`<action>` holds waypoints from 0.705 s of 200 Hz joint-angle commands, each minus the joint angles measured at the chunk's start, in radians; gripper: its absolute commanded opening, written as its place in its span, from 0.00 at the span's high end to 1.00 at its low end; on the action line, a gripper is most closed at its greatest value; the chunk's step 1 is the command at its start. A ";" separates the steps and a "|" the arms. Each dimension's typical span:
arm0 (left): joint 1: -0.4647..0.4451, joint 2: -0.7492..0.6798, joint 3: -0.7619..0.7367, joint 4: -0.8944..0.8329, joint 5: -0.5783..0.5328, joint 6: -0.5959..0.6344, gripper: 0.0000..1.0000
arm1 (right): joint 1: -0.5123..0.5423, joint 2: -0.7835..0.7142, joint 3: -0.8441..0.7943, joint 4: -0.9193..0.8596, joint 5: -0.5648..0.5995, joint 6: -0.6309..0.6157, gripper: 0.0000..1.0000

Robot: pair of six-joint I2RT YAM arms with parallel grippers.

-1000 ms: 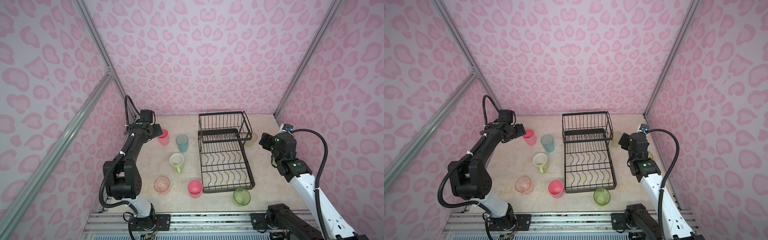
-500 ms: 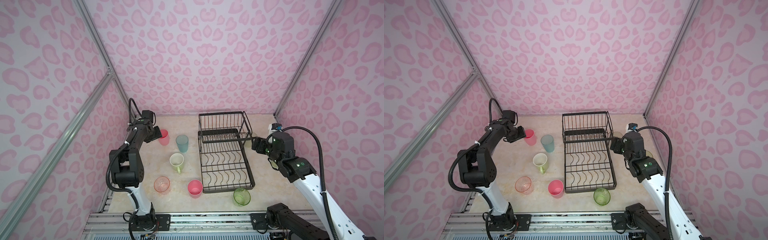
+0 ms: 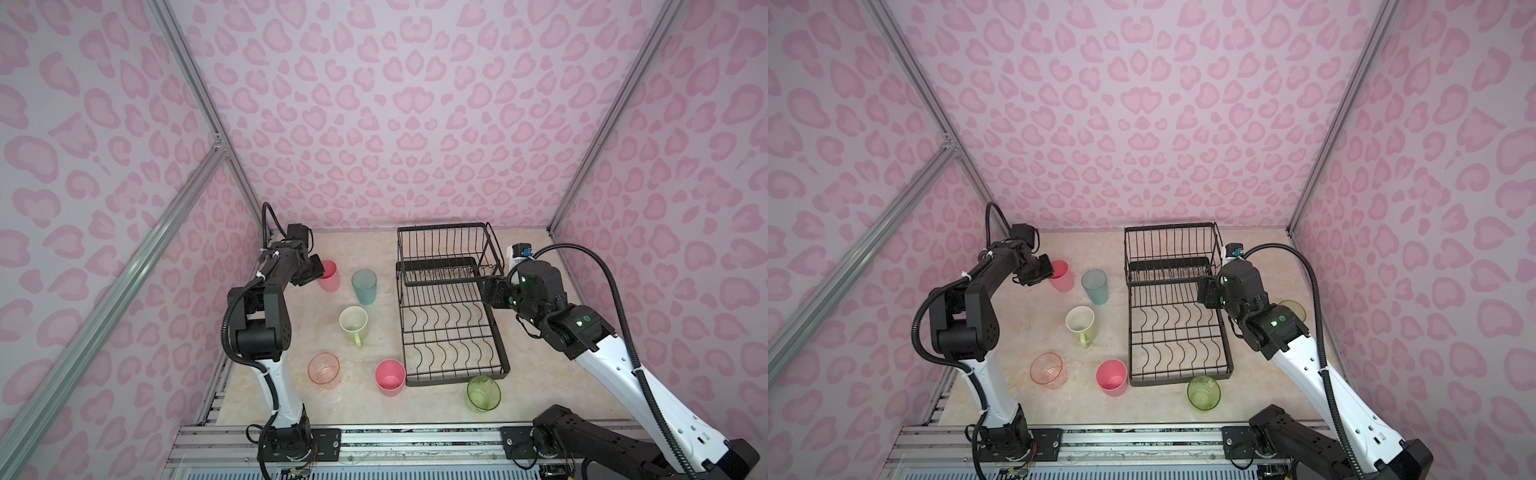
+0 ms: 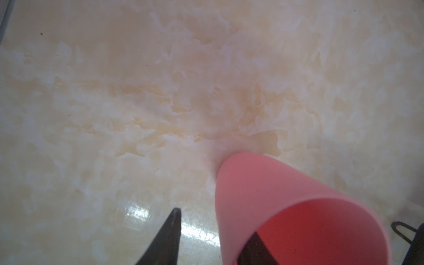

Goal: Load the cups into the dish rack
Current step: 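Close the left gripper on the pink cup rim and lift it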

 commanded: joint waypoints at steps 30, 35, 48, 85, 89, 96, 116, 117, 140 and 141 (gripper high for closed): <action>0.004 0.009 0.012 0.070 0.032 -0.008 0.80 | 0.040 0.036 0.036 -0.010 0.044 0.005 0.19; 0.004 0.010 0.013 0.072 0.038 -0.007 0.83 | 0.043 0.039 0.041 -0.013 0.047 0.005 0.19; 0.005 0.003 0.015 0.074 0.050 -0.007 0.87 | 0.050 0.045 0.048 -0.017 0.054 0.005 0.19; 0.005 -0.052 0.000 0.074 0.069 0.000 0.97 | 0.080 0.058 0.075 -0.029 0.091 0.007 0.20; 0.004 -0.060 -0.003 0.075 0.071 0.000 0.97 | 0.084 0.060 0.078 -0.032 0.096 0.007 0.20; 0.005 -0.078 -0.012 0.077 0.077 0.002 0.97 | 0.089 0.062 0.085 -0.037 0.105 0.006 0.20; 0.005 -0.126 -0.036 0.075 0.093 0.009 0.97 | 0.102 0.062 0.096 -0.048 0.133 0.009 0.20; 0.005 -0.129 -0.037 0.075 0.095 0.009 0.97 | 0.103 0.062 0.096 -0.048 0.135 0.010 0.20; 0.005 -0.197 -0.076 0.081 0.117 0.006 0.97 | 0.107 0.057 0.108 -0.058 0.152 0.019 0.20; 0.005 -0.199 -0.078 0.082 0.117 0.005 0.97 | 0.107 0.056 0.108 -0.058 0.152 0.019 0.20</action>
